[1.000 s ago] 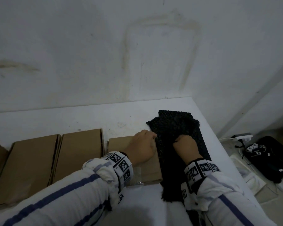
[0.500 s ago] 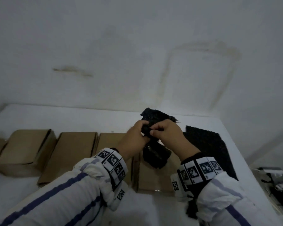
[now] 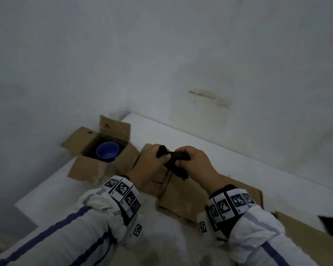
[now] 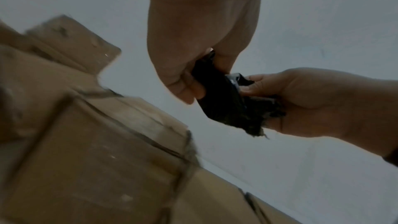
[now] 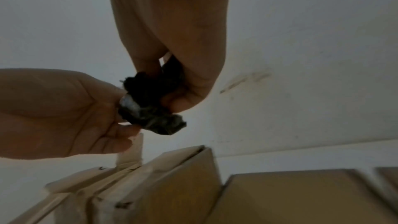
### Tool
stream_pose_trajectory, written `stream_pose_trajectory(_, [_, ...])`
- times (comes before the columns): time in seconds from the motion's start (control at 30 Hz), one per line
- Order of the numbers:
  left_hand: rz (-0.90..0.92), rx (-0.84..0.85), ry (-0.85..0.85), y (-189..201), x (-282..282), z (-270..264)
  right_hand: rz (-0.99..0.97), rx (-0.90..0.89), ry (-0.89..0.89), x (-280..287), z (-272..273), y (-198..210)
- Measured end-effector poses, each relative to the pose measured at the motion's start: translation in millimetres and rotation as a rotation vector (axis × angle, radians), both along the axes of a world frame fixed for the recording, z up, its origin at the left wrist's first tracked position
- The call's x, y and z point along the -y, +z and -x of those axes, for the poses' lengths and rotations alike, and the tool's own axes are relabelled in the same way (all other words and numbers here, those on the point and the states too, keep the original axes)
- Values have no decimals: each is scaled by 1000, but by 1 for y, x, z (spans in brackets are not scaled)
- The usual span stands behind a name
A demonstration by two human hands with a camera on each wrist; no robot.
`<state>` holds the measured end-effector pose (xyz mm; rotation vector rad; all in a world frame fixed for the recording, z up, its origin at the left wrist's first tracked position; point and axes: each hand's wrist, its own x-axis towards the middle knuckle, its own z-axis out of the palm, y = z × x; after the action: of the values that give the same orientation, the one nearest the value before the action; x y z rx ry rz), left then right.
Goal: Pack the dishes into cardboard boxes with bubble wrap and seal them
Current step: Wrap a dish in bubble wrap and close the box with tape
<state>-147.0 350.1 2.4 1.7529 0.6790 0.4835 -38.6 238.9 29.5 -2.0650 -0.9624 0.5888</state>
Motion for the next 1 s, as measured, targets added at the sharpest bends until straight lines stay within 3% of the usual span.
stream_pose_trajectory(0.17, [14, -78, 6, 5, -68, 53, -55, -17, 10, -88, 45, -7])
stream_pose_trajectory(0.33, [-34, -89, 144, -8, -128, 88, -64, -192, 299, -141, 86, -8])
stream_pose_trajectory(0.47, [-27, -170, 268, -24, -164, 99, 92, 193, 347, -177, 99, -21])
stream_pose_trajectory(0.53, [-91, -259, 206, -30, -178, 103, 132, 290, 325, -192, 103, -30])
stream_pose_trajectory(0.63, [-296, -423, 141, -38, -200, 106, 345, 397, 370, -207, 101, -44])
stream_pose_trajectory(0.7, [-426, -478, 154, -43, -212, 108, 465, 429, 451, -211, 102, -45])
stream_pose_trajectory(0.83, [-413, -495, 51, -48, -215, 108, 522, 430, 560, -213, 107, -36])
stream_pose_trajectory(1.0, [-384, -554, 59, -50, -210, 107, 665, 370, 635, -210, 102, -30])
